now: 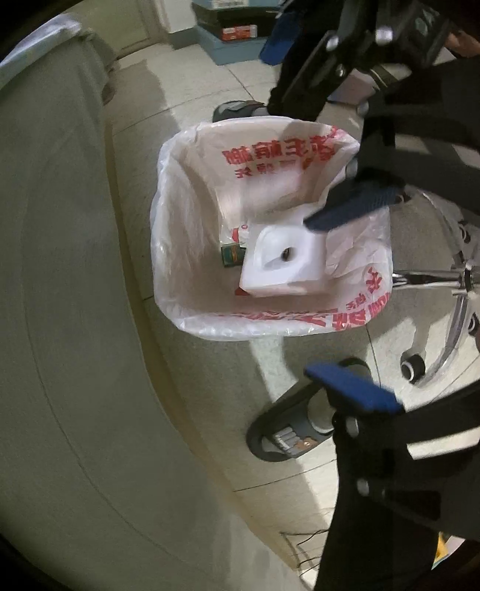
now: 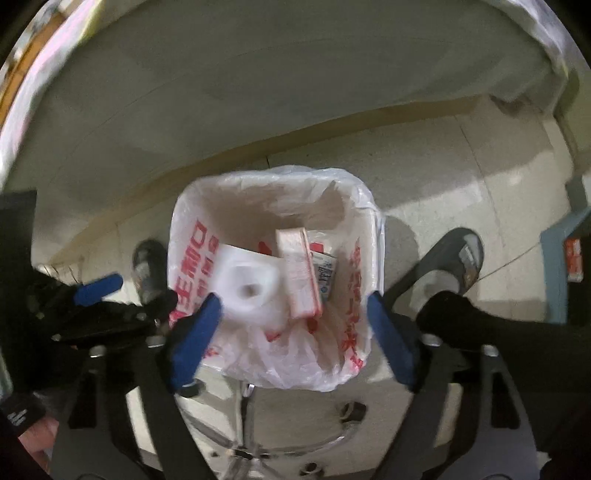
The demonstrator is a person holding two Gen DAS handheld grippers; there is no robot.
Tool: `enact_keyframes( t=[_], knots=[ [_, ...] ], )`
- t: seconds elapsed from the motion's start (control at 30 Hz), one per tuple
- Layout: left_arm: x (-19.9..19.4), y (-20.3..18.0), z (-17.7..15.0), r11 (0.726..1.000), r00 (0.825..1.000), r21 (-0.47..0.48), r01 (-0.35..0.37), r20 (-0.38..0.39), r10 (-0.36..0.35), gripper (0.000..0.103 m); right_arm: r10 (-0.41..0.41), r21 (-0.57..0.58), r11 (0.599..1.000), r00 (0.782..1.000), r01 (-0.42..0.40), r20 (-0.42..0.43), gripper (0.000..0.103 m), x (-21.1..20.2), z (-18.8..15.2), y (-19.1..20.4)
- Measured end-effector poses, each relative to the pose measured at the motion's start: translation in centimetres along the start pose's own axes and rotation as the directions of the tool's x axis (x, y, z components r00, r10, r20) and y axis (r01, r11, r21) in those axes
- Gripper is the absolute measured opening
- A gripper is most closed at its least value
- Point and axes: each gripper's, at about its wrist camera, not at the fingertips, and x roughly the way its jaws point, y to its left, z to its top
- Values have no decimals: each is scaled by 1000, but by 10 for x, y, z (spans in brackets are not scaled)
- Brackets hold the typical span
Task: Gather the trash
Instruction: 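Open both tools to drop the red-and-white box and white tray into the bag, then raise both tools back over the bed toward the snack packets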
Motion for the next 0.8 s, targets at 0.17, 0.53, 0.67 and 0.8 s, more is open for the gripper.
enact_keyframes(
  t=[0.17, 0.53, 0.67, 0.8],
  knots=[
    [-4, 3, -1, 1000, 1000, -15, -3, 15, 3, 81, 10, 38, 999, 1000, -11, 25, 82, -8, 1, -4],
    [-20, 18, -1, 996, 998, -86, -4, 61, 9, 81, 12, 93, 995, 998, -18, 64, 87, -20, 0, -15],
    [-34, 19, -3, 996, 994, -90, 2, 107, 8, 81, 17, 96, 995, 997, -24, 81, 89, -27, -3, -15],
    [-46, 20, -7, 996, 990, -89, 14, 144, -1, 81, 18, 97, 995, 995, -27, 99, 89, -34, -5, -14]
  ],
)
